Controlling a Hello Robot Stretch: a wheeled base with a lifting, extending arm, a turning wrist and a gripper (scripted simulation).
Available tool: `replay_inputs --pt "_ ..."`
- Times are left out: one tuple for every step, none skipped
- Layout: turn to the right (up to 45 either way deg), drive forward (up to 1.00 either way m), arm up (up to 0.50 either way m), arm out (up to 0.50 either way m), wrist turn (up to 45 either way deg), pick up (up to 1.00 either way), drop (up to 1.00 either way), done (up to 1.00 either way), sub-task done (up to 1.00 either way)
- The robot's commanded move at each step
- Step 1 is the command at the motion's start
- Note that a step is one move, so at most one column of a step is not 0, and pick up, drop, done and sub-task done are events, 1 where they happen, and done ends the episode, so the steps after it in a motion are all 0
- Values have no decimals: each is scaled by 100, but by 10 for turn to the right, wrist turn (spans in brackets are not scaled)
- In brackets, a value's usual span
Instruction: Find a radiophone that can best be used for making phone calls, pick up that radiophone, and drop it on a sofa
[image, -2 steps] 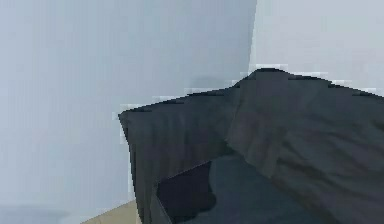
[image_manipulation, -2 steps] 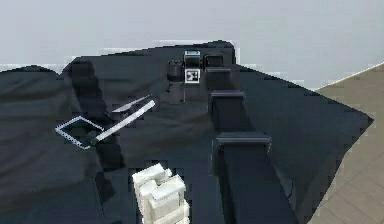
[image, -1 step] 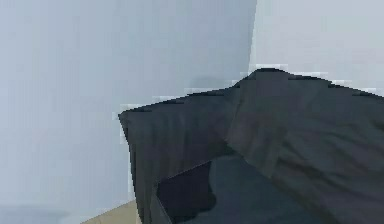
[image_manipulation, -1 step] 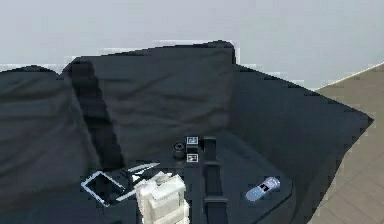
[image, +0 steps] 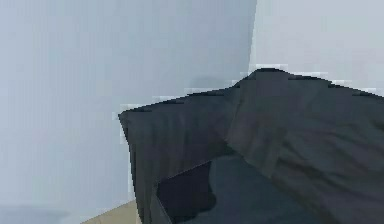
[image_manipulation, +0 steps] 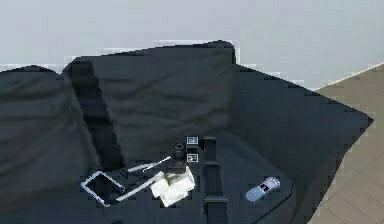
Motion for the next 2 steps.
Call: replay_inputs --pt "0 0 0 0 0 0 100 0 0" --pt "0 0 10 0 0 0 0 0 0"
